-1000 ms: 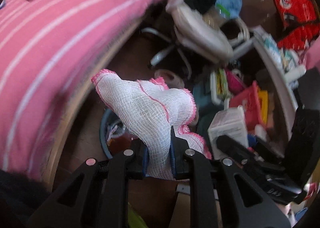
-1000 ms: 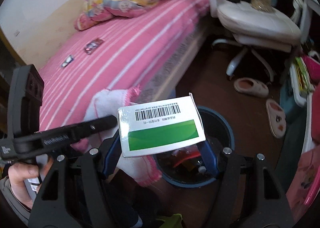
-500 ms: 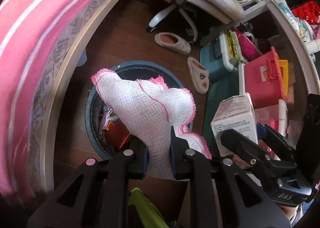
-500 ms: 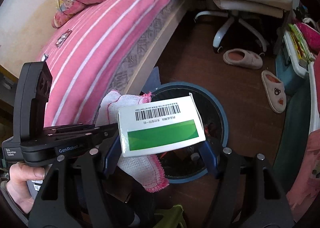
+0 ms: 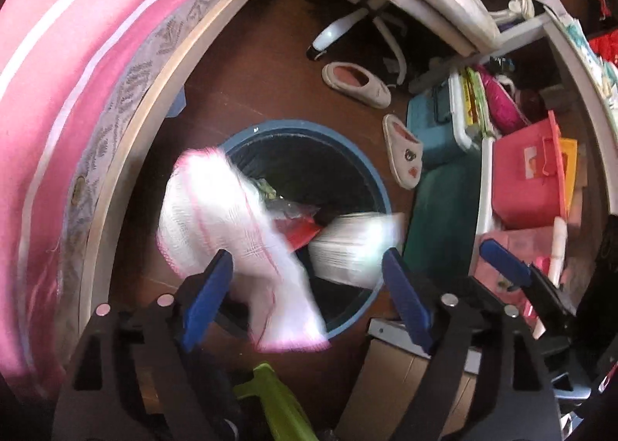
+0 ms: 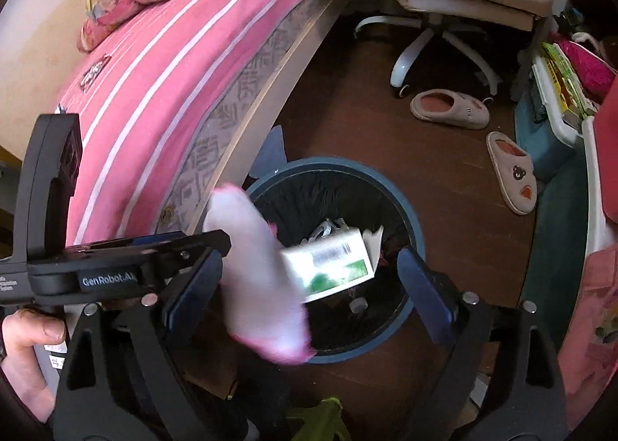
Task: Collect trash
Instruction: 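Open both tools over the bin to drop box and cloth, then swing both tools back toward the red snack packet and blue-green wrapper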
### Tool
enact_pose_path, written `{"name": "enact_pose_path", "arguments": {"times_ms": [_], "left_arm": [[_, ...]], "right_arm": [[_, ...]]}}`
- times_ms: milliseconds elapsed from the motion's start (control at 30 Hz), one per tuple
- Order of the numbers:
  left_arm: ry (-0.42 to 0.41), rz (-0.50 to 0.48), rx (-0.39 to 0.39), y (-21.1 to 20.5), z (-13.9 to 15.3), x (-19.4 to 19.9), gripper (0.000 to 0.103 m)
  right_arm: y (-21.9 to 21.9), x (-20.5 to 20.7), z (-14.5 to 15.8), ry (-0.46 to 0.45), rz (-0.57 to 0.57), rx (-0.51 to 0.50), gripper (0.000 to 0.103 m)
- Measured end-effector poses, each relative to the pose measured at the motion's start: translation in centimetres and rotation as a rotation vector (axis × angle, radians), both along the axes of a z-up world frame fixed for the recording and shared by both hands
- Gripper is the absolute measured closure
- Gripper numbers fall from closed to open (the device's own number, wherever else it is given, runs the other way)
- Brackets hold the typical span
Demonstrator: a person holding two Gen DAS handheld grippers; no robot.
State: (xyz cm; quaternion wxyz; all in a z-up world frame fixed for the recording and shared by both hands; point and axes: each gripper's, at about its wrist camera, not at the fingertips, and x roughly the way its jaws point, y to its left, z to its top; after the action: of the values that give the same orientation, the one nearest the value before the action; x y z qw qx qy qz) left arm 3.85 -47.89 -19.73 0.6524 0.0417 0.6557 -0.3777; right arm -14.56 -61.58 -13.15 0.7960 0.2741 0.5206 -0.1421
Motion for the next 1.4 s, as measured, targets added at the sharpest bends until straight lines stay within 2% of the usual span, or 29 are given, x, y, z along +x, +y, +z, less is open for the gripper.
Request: {"name": "enact_pose_path", "arguments": {"times_ms": [200,333,500,600,700,833,1067,1200,1400], "left_arm": [[-0.008,0.075,-0.07,1.2,2.2,0.5,0.024],[-0.039,0.157,-0.17,3.8,5.6,0.9,0.023],[-0.114,0.281,-0.338,9.3,11.3,1.9,0.018],[-0.176,0.343,-0.391,13.6,14.1,3.4,0.015],[-0.159,0.435,-0.459,18.6,15.6,6.1,0.014],[-0.222,0.545,-0.441,25.2,16.5,10.8,0.014],[-0.252,0.677,-0.383,33.8,14.0,21.2,0.014],[-0.218,0.734,-0.385,36.4,11.8,27.0,0.014],[-0.197,0.796,-0.297,38.3,9.9,34.0,0.014]], "right_arm": [[0.1,-0.2,1.5,-0.027,-0.001,-0.012,0.011],[1.4,0.3,4.3,-0.109,0.026,-0.015,0.011],[5.2,2.8,9.2,-0.243,0.107,-0.042,0.009],[7.7,5.6,11.6,-0.309,0.159,-0.034,0.008],[10.5,9.3,13.1,-0.351,0.214,-0.009,0.007],[14.5,15.9,14.1,-0.37,0.309,-0.014,0.007],[20.7,28.8,12.5,-0.344,0.461,-0.073,0.006],[22.8,35.4,11.3,-0.327,0.522,-0.119,0.006],[24.5,45.3,9.3,-0.287,0.601,-0.167,0.006]]}}
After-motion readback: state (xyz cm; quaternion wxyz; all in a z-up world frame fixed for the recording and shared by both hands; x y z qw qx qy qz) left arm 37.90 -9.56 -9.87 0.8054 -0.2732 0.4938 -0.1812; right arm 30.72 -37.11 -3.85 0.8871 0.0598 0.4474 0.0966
